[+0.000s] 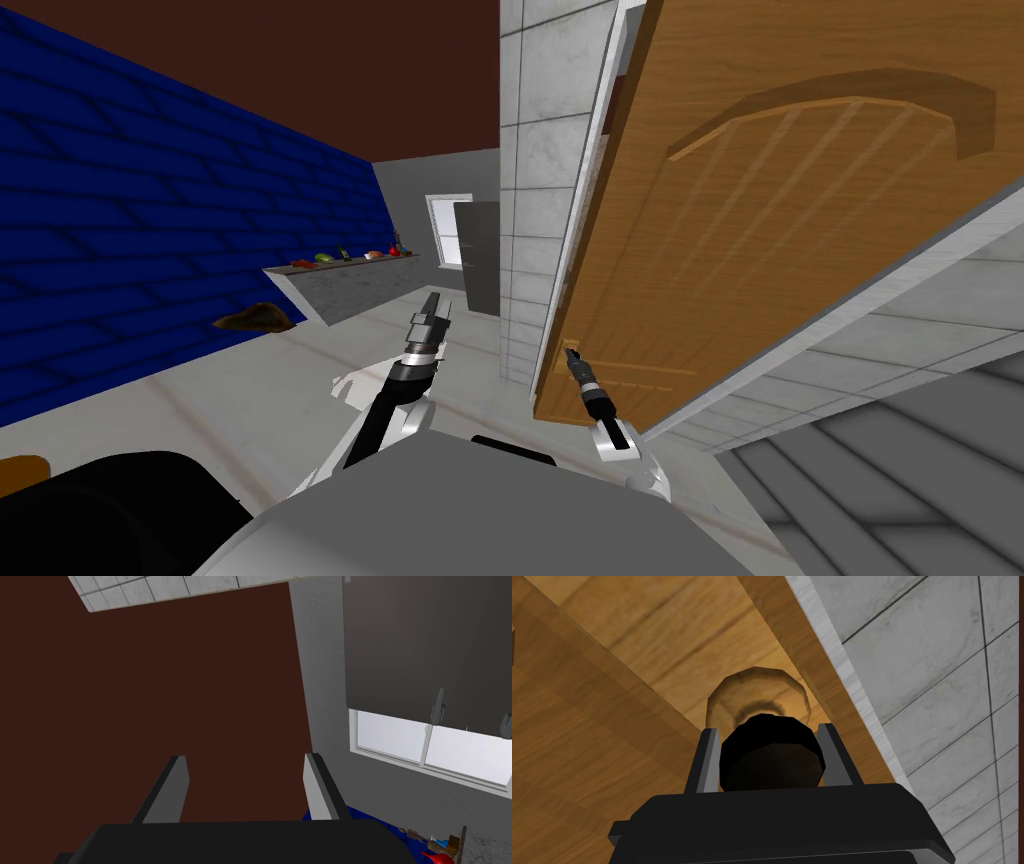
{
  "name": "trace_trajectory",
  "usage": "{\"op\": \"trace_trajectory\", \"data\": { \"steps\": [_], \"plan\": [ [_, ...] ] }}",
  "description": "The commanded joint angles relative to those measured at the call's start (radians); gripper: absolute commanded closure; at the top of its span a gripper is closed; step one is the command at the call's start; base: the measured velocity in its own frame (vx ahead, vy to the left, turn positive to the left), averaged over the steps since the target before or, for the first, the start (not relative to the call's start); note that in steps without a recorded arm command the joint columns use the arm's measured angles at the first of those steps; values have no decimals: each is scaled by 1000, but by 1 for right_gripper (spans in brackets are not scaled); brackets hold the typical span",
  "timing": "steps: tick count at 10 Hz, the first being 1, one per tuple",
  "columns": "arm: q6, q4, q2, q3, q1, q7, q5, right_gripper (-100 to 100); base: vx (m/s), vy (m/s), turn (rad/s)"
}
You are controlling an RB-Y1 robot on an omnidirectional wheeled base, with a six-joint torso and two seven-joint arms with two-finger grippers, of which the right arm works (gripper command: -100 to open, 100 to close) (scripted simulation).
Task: Push the door open
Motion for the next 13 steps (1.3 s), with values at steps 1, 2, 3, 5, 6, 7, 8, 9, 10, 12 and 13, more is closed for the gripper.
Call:
{"op": "trace_trajectory", "data": {
  "steps": [1, 2, 3, 5, 6, 7, 8, 9, 10, 12, 13],
  "plan": [
    [-2, -18, -1, 14, 18, -42, -33, 100, -42, -97, 102],
    [-4, -26, 1, 23, 27, -65, -53, 100, -38, -85, 102],
    [-6, -35, 2, 32, 36, -89, -73, 100, -40, -80, 116],
    [-10, -53, 5, 53, 55, -139, -116, 100, -46, -90, 109],
    [-12, -62, 6, 63, 64, -165, -138, 100, -50, -93, 121],
    [-13, -71, 8, 73, 74, -190, -159, 100, -59, -99, 112],
    [-15, -81, 9, 83, 83, -215, -181, 100, -69, -100, 121],
    [-17, -90, 11, 94, 93, -242, -204, 100, -66, -96, 130],
    [-19, -100, 12, 105, 104, -269, -227, 100, -49, -90, 112],
    [-23, -119, 15, 127, 124, -323, -273, 100, -59, -81, 105],
    [-25, -129, 16, 138, 134, -350, -296, 100, -56, -94, 125]
  ]
}}
